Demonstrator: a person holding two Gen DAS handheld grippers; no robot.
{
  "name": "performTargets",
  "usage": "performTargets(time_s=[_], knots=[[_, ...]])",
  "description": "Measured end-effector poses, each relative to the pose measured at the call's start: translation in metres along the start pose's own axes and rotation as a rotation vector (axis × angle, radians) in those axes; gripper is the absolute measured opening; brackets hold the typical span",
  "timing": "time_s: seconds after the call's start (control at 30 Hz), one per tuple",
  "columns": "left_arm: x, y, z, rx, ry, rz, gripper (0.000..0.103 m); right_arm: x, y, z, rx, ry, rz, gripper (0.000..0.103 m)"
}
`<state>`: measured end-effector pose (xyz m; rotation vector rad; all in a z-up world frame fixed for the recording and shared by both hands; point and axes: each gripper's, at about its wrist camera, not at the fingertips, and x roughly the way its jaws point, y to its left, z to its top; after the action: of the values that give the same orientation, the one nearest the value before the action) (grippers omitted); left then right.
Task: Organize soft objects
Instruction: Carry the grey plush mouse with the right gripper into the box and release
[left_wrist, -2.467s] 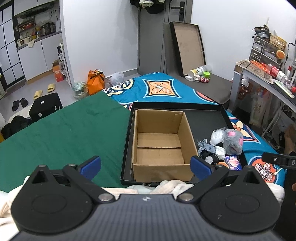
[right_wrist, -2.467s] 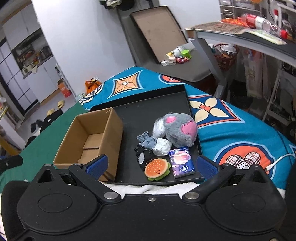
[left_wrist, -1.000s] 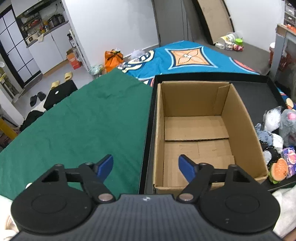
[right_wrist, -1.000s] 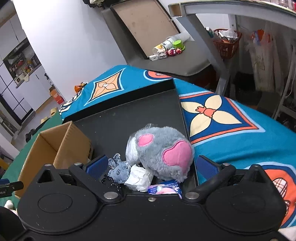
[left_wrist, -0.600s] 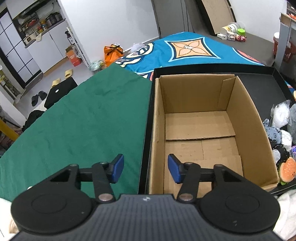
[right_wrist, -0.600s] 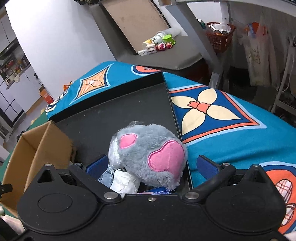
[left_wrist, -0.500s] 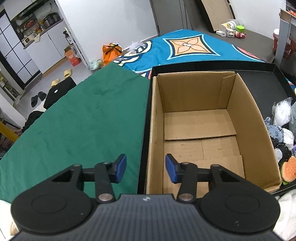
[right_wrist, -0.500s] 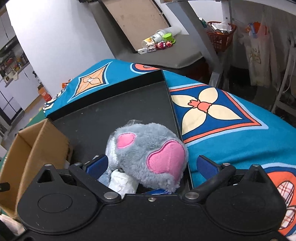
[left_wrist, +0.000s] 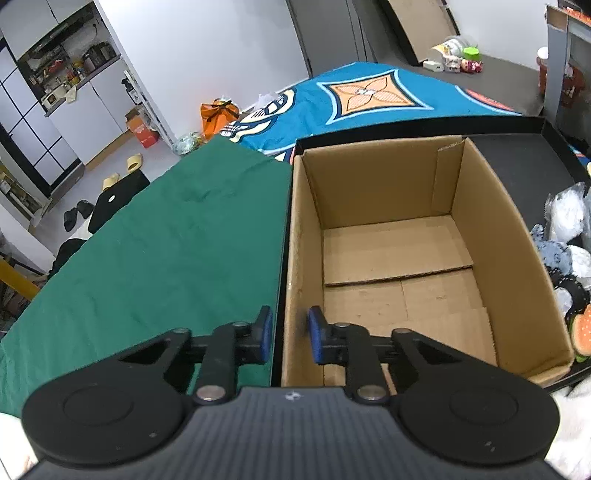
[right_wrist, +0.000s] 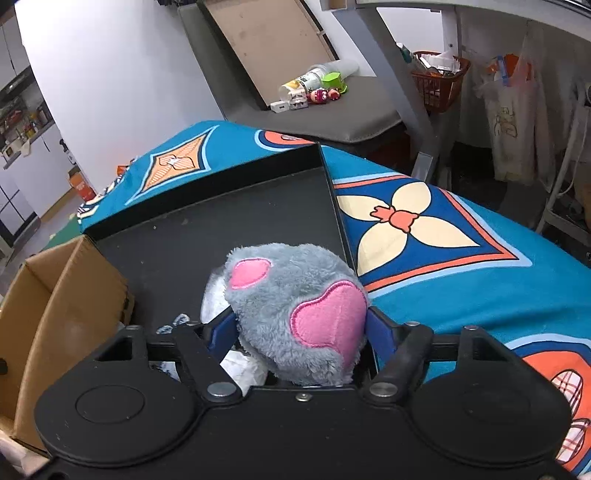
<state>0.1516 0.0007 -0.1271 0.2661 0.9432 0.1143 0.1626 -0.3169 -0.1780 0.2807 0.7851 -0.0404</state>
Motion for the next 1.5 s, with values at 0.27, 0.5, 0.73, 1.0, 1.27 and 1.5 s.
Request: performTargets(time_s=[0.27, 0.5, 0.73, 1.0, 1.27, 1.5], knots=[[-0.006, 0.0, 0.001, -0.008, -0.03, -0.025, 0.01, -0.02, 0.009, 0.002, -0.01, -0.054, 0.016, 0.069], [-0.006, 0.004, 0.004, -0.029, -0.033, -0.057, 0.008, -0.041, 0.025, 0.007, -0.019, -0.099, 0.057, 0.069], [0.001, 0.008, -0.002, -0.073, -0.03, -0.073, 0.009, -0.055, 0.057, 0.007, -0.051, -0.111, 0.122, 0.069], [-0.003, 0.014, -0.004, -0.09, -0.031, -0.068, 0.01, -0.057, 0.096, 0.007, -0.111, -0.12, 0.18, 0.069], [0.002, 0.015, -0.005, -0.089, -0.004, -0.076, 0.01, -0.054, 0.127, 0.001, -0.174, -0.125, 0.216, 0.069], [0.005, 0.02, -0.006, -0.122, -0.014, -0.079, 0.01, -0.052, 0.153, 0.0, -0.235, -0.142, 0.251, 0.069]])
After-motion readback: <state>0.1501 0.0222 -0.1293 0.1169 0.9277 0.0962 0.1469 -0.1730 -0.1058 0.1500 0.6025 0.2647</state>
